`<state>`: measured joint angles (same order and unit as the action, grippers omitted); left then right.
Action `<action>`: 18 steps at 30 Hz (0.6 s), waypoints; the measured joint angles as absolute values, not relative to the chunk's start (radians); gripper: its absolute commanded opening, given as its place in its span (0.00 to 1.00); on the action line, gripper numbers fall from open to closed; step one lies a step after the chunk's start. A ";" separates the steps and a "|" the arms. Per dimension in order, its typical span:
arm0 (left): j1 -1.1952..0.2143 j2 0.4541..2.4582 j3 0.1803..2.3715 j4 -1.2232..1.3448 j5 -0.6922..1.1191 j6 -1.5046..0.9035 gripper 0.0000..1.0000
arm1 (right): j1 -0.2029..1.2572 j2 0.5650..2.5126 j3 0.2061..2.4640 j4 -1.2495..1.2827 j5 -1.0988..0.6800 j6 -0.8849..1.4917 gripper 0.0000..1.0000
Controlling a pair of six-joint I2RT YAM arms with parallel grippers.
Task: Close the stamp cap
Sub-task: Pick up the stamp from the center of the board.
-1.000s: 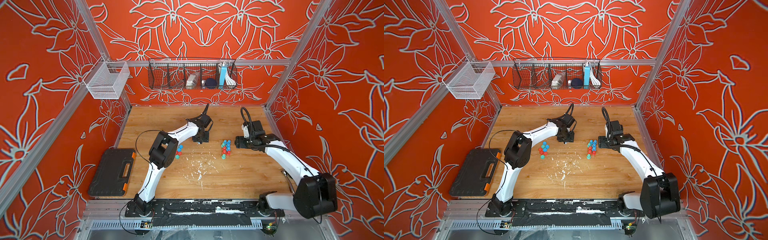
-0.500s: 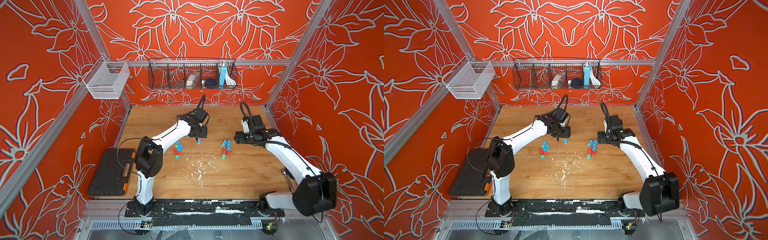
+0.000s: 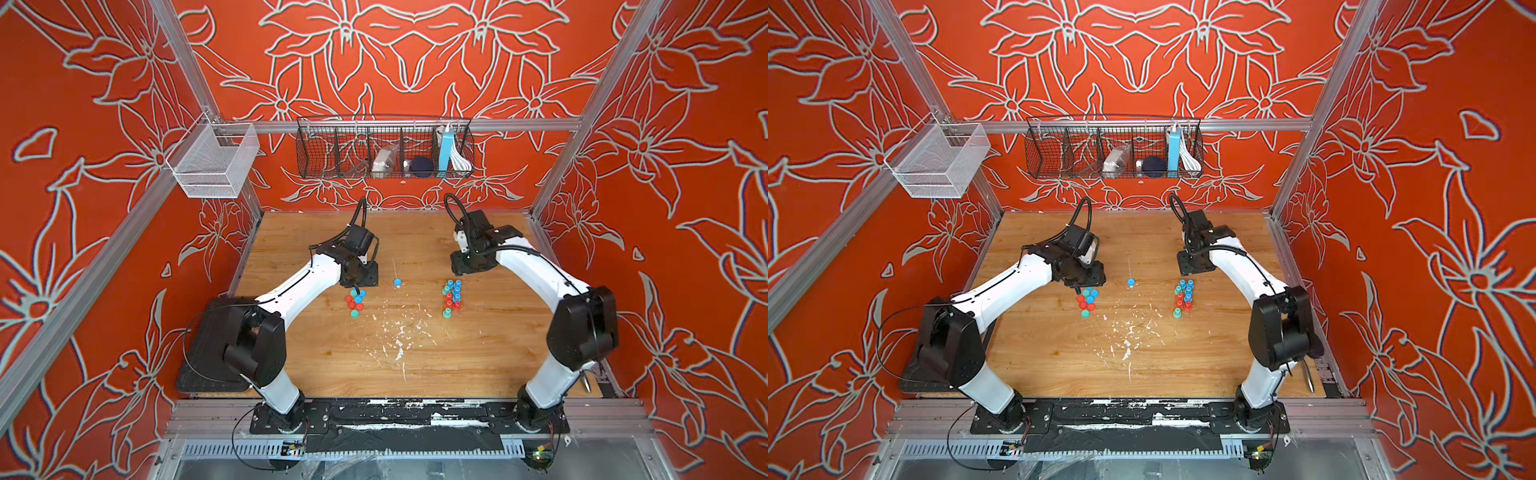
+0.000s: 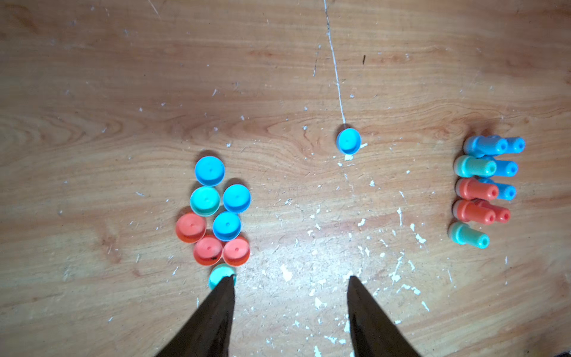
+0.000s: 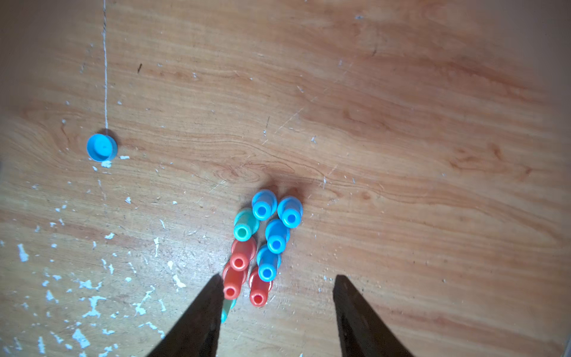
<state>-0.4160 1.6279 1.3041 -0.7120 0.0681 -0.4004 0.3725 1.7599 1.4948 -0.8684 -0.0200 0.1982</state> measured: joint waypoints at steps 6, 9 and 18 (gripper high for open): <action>-0.391 1.617 1.249 -0.693 0.089 -0.395 0.58 | 0.389 1.861 1.545 -0.916 -0.013 0.191 0.51; -0.381 1.616 1.237 -0.685 0.094 -0.394 0.57 | 0.393 1.894 1.559 -0.921 -0.006 0.188 0.49; -0.370 1.616 1.225 -0.666 0.104 -0.393 0.56 | 0.400 1.953 1.591 -0.928 -0.001 0.189 0.46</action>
<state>-0.3702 1.6157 1.2247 -0.6662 0.1040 -0.3931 0.4004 1.9533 1.5906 -0.9276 -0.0010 0.1886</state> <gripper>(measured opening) 0.563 0.463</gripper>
